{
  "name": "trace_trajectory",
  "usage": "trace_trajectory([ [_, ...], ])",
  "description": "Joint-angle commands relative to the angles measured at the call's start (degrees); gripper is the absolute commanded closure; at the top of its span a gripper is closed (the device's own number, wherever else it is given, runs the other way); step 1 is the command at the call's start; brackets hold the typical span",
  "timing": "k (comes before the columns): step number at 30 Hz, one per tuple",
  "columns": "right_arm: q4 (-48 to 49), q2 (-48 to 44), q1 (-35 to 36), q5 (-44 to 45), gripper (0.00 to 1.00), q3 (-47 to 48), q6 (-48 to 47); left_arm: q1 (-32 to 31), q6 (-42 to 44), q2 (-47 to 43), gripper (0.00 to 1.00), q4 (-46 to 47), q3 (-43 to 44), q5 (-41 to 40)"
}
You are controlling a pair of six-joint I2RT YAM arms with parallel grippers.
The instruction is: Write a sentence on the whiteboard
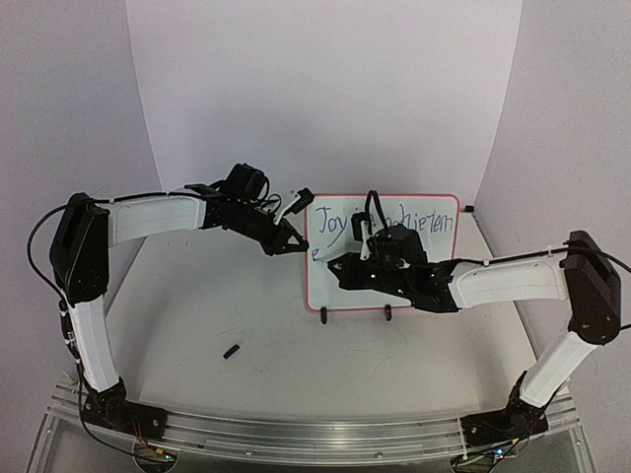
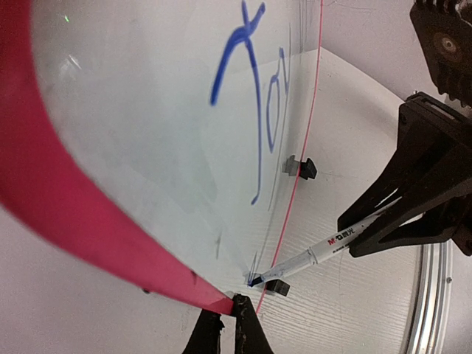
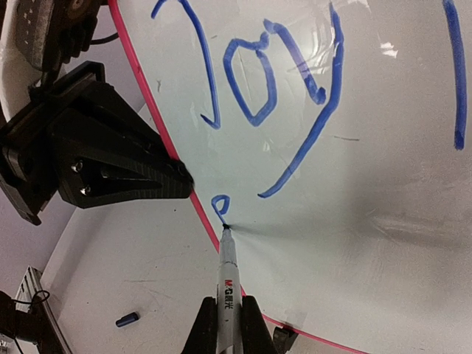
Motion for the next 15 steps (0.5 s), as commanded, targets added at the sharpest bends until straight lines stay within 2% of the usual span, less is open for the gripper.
trace_trajectory([
  [1, -0.75, 0.05, -0.56, 1.98, 1.00, -0.87, 0.54, -1.61, 4.57, 0.78, 1.00, -8.67, -0.87, -3.60],
  [15, -0.85, -4.92, -0.55, 2.61, 1.00, -1.55, 0.28, -1.63, 4.53, 0.73, 1.00, -8.77, -0.87, -3.65],
])
